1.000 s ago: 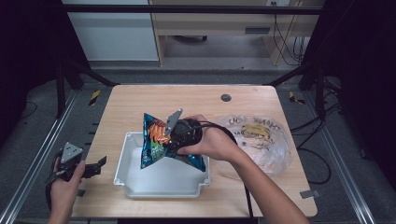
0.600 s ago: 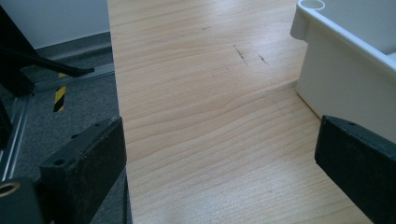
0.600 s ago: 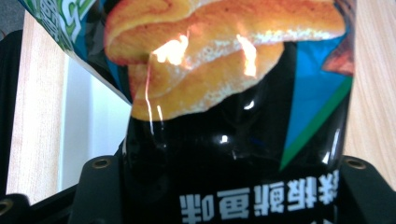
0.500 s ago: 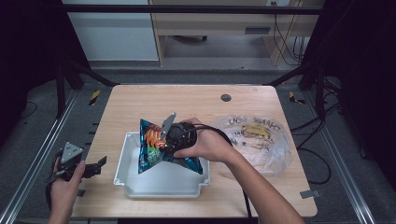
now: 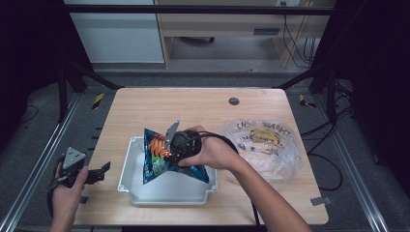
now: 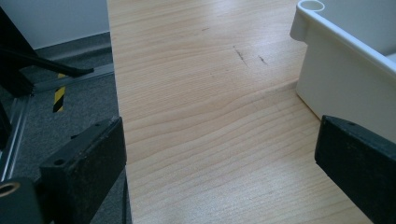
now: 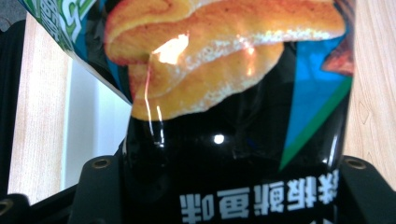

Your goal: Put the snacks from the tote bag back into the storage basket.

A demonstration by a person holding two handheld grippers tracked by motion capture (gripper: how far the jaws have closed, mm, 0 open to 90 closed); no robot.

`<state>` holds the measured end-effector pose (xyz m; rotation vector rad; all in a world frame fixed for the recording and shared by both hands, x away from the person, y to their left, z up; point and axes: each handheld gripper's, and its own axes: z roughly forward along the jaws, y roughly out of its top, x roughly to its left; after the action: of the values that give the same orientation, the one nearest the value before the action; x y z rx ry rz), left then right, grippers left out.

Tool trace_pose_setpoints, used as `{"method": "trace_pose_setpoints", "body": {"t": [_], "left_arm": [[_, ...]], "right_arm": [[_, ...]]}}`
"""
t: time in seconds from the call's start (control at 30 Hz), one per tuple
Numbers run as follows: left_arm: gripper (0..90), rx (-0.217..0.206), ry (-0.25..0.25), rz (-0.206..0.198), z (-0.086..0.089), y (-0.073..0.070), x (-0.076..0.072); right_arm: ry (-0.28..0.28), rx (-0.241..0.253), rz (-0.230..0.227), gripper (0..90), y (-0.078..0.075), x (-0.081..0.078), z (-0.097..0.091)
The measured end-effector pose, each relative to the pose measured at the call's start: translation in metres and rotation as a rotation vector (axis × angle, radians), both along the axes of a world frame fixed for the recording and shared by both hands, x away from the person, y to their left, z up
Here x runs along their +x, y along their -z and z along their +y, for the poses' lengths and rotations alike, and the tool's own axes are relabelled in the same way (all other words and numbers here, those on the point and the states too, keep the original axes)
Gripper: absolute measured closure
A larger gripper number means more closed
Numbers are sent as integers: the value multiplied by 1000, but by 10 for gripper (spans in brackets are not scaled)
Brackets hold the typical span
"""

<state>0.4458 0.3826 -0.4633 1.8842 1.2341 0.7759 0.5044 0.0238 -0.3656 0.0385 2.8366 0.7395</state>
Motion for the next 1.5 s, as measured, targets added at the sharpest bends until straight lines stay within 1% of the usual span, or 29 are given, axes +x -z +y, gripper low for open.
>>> {"method": "trace_pose_setpoints", "body": {"t": [0.13,0.63,0.77,1.1,1.2,1.3,1.5], "left_arm": [[20,-1,-1,-4,0,0,0],[20,-3,1,-2,0,0,0],[20,-4,1,-2,-1,0,0],[20,-5,2,-4,-1,0,0],[20,-4,2,-4,-1,0,0],[20,-7,1,-4,-1,0,0],[20,-5,3,-5,-1,0,0]], "right_arm": [[1,-7,1,386,4,2,4],[5,-34,33,386,25,5,13],[-6,-39,34,385,28,5,16],[-2,-48,37,385,32,3,18],[-2,-42,51,385,35,2,18],[2,-55,51,385,38,2,18],[0,-58,58,385,43,2,20]]}}
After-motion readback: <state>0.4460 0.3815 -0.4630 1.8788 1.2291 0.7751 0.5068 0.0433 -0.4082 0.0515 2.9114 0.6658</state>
